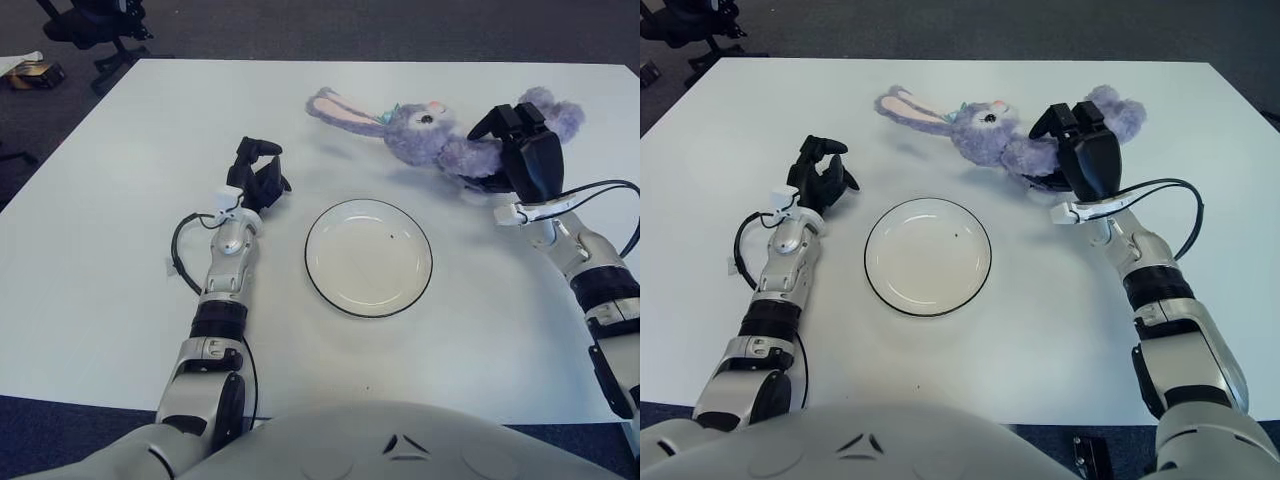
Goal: Put the doll into the plate.
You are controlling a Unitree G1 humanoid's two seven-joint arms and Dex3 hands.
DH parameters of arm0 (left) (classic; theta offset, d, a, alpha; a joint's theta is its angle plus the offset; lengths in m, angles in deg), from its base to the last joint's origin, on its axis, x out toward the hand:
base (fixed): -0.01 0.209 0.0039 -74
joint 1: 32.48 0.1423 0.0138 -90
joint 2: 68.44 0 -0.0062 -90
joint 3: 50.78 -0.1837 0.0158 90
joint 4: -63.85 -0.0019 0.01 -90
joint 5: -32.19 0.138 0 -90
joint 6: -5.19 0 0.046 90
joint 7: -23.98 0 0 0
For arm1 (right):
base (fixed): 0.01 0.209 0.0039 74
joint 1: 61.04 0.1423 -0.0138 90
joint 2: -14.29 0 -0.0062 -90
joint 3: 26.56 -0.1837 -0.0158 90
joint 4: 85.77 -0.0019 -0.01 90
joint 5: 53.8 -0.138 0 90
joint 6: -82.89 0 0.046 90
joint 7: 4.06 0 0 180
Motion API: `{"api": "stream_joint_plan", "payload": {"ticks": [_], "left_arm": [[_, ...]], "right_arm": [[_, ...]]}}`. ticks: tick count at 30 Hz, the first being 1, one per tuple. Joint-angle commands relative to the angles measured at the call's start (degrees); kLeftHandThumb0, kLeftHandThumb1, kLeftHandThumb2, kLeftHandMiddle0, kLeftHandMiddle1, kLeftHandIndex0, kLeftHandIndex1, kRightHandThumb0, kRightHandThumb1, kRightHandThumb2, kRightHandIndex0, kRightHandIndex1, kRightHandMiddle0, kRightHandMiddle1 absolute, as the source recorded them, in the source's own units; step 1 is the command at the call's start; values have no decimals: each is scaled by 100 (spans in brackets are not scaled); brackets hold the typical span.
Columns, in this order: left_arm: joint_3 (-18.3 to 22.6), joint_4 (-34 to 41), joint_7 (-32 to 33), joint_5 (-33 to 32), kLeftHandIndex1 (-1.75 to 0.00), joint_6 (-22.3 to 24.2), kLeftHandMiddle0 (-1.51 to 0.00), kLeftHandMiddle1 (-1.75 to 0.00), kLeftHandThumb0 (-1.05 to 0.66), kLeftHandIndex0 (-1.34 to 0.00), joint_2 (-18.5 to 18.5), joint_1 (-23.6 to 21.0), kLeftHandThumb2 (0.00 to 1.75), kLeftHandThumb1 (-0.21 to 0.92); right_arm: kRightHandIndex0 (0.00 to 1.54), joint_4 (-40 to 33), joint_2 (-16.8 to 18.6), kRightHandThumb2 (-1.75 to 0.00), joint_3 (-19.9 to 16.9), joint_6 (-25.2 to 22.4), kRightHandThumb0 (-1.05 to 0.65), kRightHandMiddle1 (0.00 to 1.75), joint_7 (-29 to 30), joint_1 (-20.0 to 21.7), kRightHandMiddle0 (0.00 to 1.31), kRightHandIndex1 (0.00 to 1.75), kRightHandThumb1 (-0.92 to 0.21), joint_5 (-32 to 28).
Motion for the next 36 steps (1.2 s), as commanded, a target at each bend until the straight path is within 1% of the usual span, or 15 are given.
{"api": "stream_joint_plan", "payload": {"ticks": [1,3,5,13,14,15,16,17,18,20,23,28,31,36], "left_arm": [[19,-353,41,49,-175,-64,-85,-175,-37,-29,35,337,70,78],[18,-401,42,59,-175,-64,-85,-175,-37,-29,28,313,70,78],[20,-426,41,68,-175,-67,-85,-175,-37,-29,27,302,70,78],[38,-531,36,80,-175,-106,-84,-175,-37,-29,26,249,71,77],[31,-562,33,85,-175,-107,-84,-175,-37,-29,29,236,71,77],[26,-589,28,89,-175,-107,-84,-175,-37,-29,31,226,71,77],[23,-609,25,92,-175,-109,-84,-175,-37,-29,32,219,71,77],[20,-626,23,95,-175,-112,-84,-175,-37,-30,32,212,71,77],[19,-635,22,95,-175,-116,-84,-175,-37,-30,31,207,71,77],[18,-656,22,96,-175,-126,-84,-175,-37,-30,30,196,72,77],[18,-676,22,96,-175,-141,-84,-175,-37,-30,29,187,72,77],[19,-697,22,95,-175,-161,-83,-175,-37,-30,27,180,72,77],[9,-761,21,113,-175,-174,-83,-175,-37,-30,21,147,72,77],[6,-817,26,120,-175,-197,-83,-175,-37,-30,13,119,72,77]], "right_arm": [[43,-433,37,-102,-175,-115,40,175,-38,67,56,175,-55,54],[43,-700,51,-101,-223,-172,40,175,-60,106,57,175,-55,107],[43,-805,63,-100,-242,-212,40,175,-34,117,58,175,-56,169],[42,-897,117,-100,-315,-268,40,175,-56,100,60,175,-56,253],[42,-1020,122,-100,-367,-289,40,175,-117,147,60,175,-56,209],[51,-1164,130,-92,-416,-320,33,175,-193,174,62,175,-58,162],[64,-1268,138,-75,-453,-343,24,175,-252,189,65,175,-64,130],[73,-1356,146,-63,-484,-368,18,175,-309,189,67,175,-69,103],[78,-1402,154,-55,-504,-385,14,175,-347,178,69,175,-72,93],[83,-1480,174,-48,-545,-418,11,175,-424,156,70,175,-75,77],[87,-1539,203,-42,-597,-439,9,175,-495,128,71,175,-77,78],[88,-1580,241,-39,-658,-442,8,175,-561,104,71,175,-79,92],[89,-2077,350,-34,-725,-355,5,175,-904,-102,71,175,-81,-262],[91,-2361,445,-26,-812,-286,3,175,-1359,-250,71,175,-85,-654]]}}
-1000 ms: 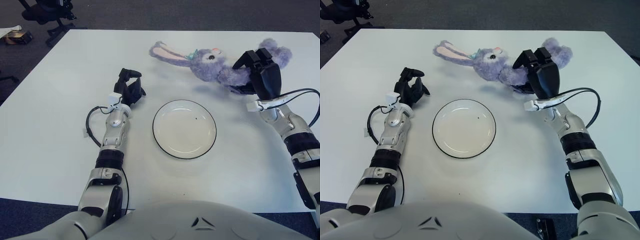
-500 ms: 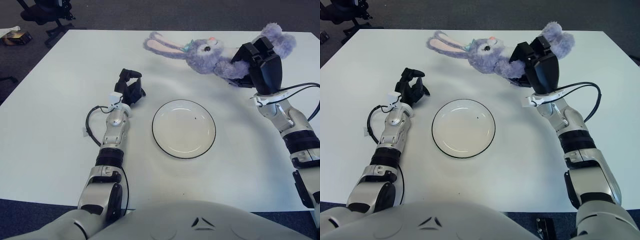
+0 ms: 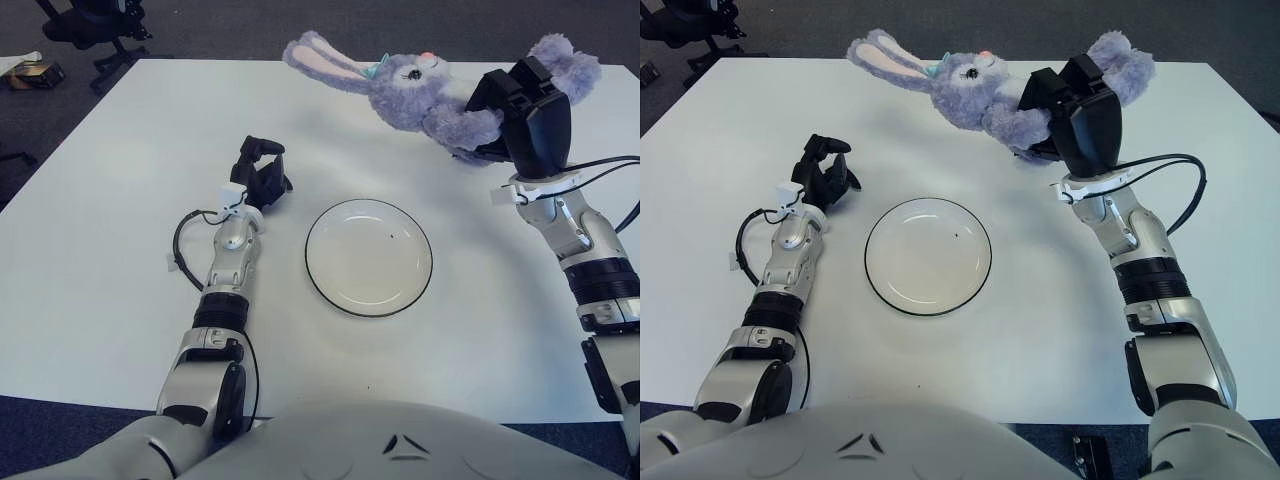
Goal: Put the doll into the plate.
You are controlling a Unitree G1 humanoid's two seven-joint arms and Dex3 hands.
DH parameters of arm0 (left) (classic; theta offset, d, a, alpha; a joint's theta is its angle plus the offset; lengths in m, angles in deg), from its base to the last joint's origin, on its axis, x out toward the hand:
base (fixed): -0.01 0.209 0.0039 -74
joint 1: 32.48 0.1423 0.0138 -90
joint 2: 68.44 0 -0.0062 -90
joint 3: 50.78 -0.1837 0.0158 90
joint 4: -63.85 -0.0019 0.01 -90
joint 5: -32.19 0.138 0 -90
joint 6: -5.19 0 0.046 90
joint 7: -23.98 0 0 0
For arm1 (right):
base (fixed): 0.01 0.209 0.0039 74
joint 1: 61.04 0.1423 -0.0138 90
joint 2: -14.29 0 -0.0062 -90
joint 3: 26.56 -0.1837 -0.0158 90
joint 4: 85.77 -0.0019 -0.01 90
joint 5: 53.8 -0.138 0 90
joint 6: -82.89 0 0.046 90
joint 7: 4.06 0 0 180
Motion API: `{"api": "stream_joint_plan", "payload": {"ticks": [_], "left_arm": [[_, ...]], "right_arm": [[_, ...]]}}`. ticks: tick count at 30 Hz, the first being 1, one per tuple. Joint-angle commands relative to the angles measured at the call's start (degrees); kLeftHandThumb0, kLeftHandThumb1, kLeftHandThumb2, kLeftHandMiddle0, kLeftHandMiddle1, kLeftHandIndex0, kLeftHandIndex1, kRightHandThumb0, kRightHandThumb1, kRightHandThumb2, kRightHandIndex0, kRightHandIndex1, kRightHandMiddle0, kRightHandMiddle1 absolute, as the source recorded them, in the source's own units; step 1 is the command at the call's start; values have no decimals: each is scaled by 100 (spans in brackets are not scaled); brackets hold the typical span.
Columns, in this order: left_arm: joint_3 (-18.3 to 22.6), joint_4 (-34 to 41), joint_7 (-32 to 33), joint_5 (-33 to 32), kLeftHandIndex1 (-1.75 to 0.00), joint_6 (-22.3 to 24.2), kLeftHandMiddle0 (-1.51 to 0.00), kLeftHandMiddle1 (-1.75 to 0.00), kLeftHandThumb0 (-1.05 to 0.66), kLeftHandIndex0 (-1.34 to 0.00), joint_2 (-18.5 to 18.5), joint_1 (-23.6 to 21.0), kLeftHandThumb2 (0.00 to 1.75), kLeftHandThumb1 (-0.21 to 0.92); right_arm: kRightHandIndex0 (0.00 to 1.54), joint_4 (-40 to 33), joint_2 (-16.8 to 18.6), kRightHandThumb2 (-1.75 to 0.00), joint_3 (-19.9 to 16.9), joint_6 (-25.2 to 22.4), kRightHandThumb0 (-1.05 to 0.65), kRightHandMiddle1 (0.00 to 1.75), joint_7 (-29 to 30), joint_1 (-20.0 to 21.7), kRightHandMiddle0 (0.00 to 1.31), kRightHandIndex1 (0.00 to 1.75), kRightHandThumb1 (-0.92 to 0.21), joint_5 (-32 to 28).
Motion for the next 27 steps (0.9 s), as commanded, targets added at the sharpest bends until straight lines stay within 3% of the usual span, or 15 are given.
{"api": "stream_joint_plan", "payload": {"ticks": [1,6,10,20,27], "left_arm": [[-14,-322,22,41,-175,5,-83,-175,-37,-30,57,369,72,77],[-15,-336,22,40,-175,-7,-83,-175,-37,-30,55,364,72,77],[-22,-376,31,60,-175,-12,-82,-175,-37,-30,44,344,72,77],[-15,-449,26,49,-175,-39,-82,-175,-37,-30,23,299,72,77],[5,-579,13,40,-175,-66,-82,-175,-37,-30,-24,211,72,77]], "right_arm": [[91,-259,88,-26,-147,58,2,175,-236,-94,71,175,-86,-281],[91,-320,163,-24,-251,68,2,175,-396,-130,71,175,-87,-299],[93,-671,192,-22,-240,205,0,175,-1163,-449,71,175,-88,-1140],[95,-930,341,-20,-456,179,-1,175,-1809,-603,71,175,-90,-1464],[95,-1313,317,-18,-521,225,-4,175,-2537,-978,71,175,-90,-2079]]}}
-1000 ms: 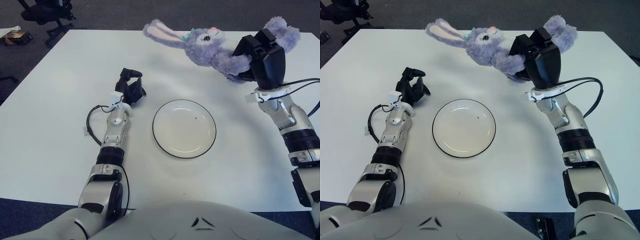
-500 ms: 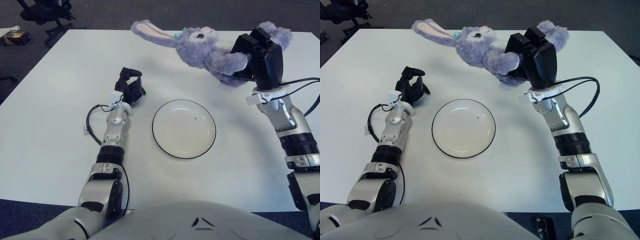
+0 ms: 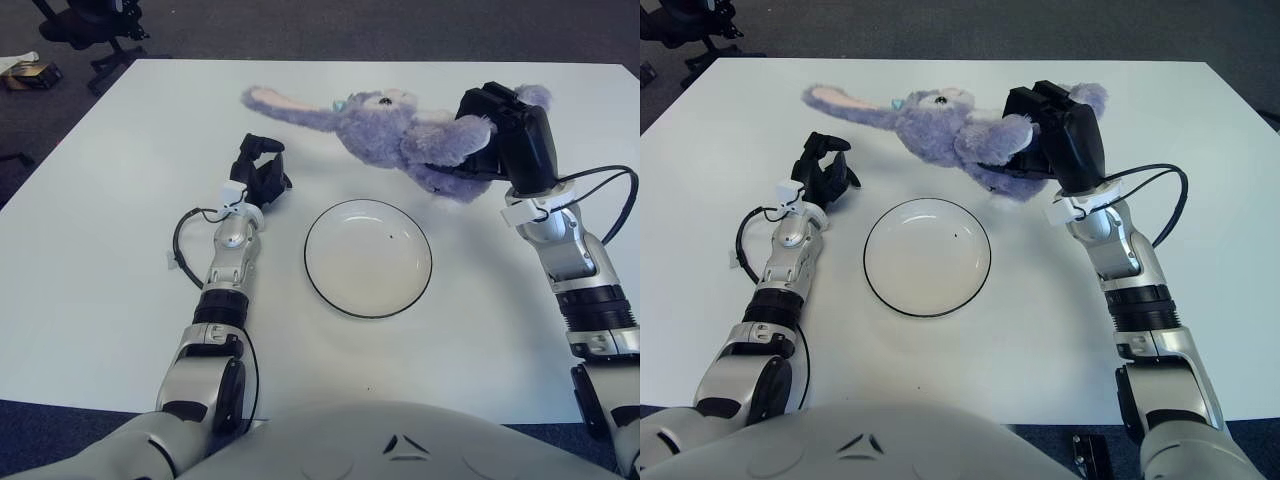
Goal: Put the doll into the plate.
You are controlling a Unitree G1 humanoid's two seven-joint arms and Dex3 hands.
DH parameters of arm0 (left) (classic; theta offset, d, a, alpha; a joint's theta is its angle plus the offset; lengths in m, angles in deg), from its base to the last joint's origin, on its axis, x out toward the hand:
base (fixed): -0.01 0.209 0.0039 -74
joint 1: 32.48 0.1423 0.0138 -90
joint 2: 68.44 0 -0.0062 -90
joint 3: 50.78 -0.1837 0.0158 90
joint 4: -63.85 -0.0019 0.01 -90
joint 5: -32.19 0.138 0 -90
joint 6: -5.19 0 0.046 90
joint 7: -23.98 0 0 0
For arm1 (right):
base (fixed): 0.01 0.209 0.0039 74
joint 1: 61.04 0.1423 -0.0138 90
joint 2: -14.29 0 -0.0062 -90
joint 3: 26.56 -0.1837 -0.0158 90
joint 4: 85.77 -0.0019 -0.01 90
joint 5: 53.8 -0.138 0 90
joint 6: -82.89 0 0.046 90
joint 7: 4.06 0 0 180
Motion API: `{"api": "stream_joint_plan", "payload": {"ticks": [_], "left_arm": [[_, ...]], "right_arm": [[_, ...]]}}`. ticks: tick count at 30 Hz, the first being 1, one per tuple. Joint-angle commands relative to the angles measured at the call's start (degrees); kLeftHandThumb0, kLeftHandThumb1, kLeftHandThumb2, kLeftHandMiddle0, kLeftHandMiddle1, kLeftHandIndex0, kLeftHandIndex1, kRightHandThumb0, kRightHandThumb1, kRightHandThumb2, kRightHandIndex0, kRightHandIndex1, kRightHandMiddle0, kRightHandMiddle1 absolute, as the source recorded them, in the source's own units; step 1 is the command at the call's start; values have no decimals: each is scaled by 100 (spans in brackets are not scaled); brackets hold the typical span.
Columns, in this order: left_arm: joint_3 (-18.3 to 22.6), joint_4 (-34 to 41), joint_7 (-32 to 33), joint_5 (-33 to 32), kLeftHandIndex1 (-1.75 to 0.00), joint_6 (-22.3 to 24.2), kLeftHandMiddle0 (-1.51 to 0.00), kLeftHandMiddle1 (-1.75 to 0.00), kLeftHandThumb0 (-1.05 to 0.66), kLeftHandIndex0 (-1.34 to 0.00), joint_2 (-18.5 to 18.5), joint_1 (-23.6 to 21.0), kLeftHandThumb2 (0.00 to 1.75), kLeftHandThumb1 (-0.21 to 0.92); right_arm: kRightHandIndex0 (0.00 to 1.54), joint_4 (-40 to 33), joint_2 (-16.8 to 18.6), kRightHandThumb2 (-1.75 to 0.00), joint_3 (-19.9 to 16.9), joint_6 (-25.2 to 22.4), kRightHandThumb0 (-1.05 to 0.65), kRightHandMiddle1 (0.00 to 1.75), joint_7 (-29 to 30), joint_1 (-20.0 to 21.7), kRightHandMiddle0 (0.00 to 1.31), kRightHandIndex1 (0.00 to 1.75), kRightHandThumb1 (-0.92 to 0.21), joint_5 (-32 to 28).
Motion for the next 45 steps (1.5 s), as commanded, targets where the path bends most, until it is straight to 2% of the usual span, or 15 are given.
{"api": "stream_joint_plan", "payload": {"ticks": [1,8,12,23,27,37,45], "left_arm": [[17,-363,12,28,-175,99,-82,-175,-37,-30,15,330,72,77],[26,-413,7,25,-175,69,-82,-175,-37,-30,8,305,72,76],[74,-594,59,38,-175,179,-82,-175,-37,-30,-65,153,73,76],[111,-787,46,20,-175,124,-82,-175,-37,-31,-111,42,74,75],[147,-986,40,15,-175,72,-82,-175,-37,-31,-163,-64,74,75],[170,-1170,34,13,-175,-29,-81,-175,-37,-31,-184,-155,74,75],[203,-1459,43,10,-175,-126,-80,-175,-37,-31,-206,-321,75,74]], "right_arm": [[96,-202,34,-17,-117,82,-4,175,-259,-124,71,175,-91,-310],[96,-240,146,-16,-227,94,-5,175,-496,-152,72,175,-91,-373],[97,-338,129,-15,-125,106,-6,175,-930,-493,73,175,-92,-795],[98,-379,310,-15,-250,119,-6,175,-1183,-528,74,175,-92,-785],[99,-471,439,-17,-209,488,-9,175,-1065,-691,74,175,-92,-528],[100,-458,564,-20,-298,638,-13,175,-1099,-779,75,175,-92,-412],[102,-430,496,-22,-329,970,-18,175,-1181,-899,76,175,-92,-444]]}}
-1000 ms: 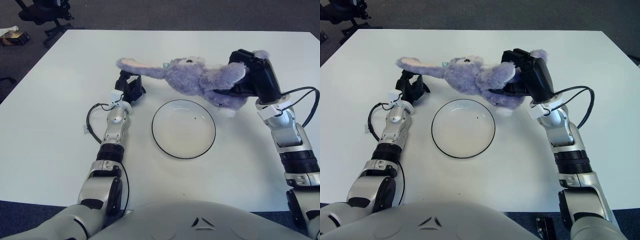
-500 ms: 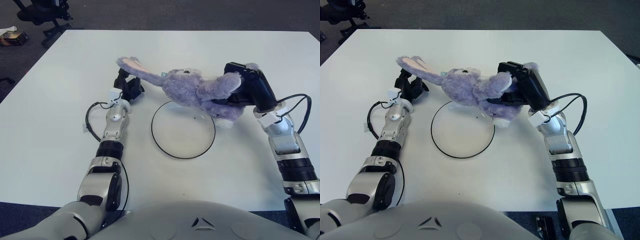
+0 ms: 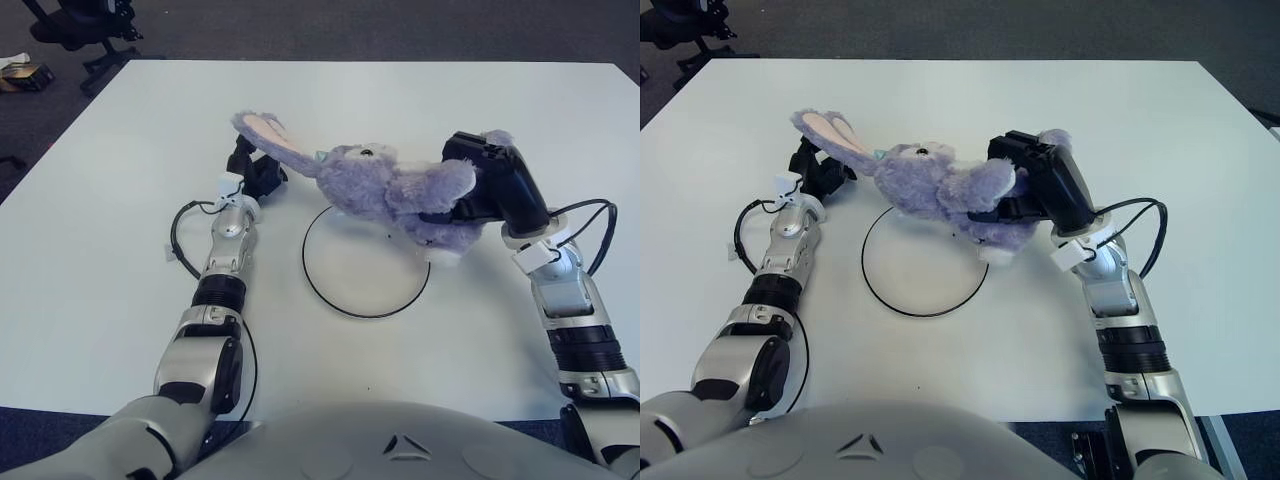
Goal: Put the doll into the plate.
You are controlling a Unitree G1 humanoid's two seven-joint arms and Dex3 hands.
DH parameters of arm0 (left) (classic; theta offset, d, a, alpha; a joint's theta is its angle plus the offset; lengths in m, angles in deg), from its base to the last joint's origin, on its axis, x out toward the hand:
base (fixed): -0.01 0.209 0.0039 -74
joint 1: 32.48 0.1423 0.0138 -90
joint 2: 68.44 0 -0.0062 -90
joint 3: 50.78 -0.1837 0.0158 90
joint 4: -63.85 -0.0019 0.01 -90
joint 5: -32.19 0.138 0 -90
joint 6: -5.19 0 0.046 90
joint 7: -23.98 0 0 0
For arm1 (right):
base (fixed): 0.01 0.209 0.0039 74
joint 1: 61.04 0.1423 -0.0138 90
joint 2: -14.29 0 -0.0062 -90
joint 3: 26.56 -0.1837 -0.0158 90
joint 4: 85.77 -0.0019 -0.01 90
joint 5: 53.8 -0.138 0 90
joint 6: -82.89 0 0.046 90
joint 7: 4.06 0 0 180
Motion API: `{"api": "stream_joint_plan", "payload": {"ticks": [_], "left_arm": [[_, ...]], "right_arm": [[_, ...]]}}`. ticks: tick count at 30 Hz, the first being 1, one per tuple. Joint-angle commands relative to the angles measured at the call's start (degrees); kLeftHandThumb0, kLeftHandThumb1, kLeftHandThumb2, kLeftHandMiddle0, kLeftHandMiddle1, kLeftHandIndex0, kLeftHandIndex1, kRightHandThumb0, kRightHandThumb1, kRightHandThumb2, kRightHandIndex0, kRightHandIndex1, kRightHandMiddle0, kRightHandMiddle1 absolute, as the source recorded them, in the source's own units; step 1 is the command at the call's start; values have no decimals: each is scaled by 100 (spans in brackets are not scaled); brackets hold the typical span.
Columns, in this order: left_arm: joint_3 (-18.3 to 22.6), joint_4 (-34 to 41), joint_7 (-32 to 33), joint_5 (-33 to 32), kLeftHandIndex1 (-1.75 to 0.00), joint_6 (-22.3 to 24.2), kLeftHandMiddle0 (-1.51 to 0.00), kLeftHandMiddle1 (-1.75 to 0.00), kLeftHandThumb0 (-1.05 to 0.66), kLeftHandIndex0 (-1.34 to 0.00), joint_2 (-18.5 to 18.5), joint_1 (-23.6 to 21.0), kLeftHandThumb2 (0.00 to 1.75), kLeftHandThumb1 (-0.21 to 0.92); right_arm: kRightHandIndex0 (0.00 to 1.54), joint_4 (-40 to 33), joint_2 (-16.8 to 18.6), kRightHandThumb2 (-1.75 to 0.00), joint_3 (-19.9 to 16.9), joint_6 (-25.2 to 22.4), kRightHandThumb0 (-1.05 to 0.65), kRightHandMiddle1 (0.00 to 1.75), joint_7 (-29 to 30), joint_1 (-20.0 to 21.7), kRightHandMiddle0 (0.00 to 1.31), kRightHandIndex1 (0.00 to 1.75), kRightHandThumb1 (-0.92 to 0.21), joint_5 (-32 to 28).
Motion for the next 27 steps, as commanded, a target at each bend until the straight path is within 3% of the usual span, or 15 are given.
{"api": "stream_joint_plan", "payload": {"ticks": [1,7,13,27], "left_arm": [[22,-421,26,13,-175,176,-80,-175,-37,-31,35,336,75,74],[23,-501,26,16,-175,126,-80,-175,-37,-31,32,301,75,74],[19,-628,28,23,-175,59,-80,-175,-37,-31,32,246,75,74],[-18,-757,71,60,-175,89,-79,-175,-37,-31,47,176,76,74]], "right_arm": [[102,-12,-26,-22,-59,223,-18,175,-45,-20,76,175,-92,-14],[103,16,51,-23,21,347,-19,175,-99,2,76,175,-92,-225],[106,-22,350,-36,195,384,-47,175,-153,21,83,175,-92,-641],[108,-12,631,-41,208,261,-53,175,-260,66,85,175,-92,-754]]}}
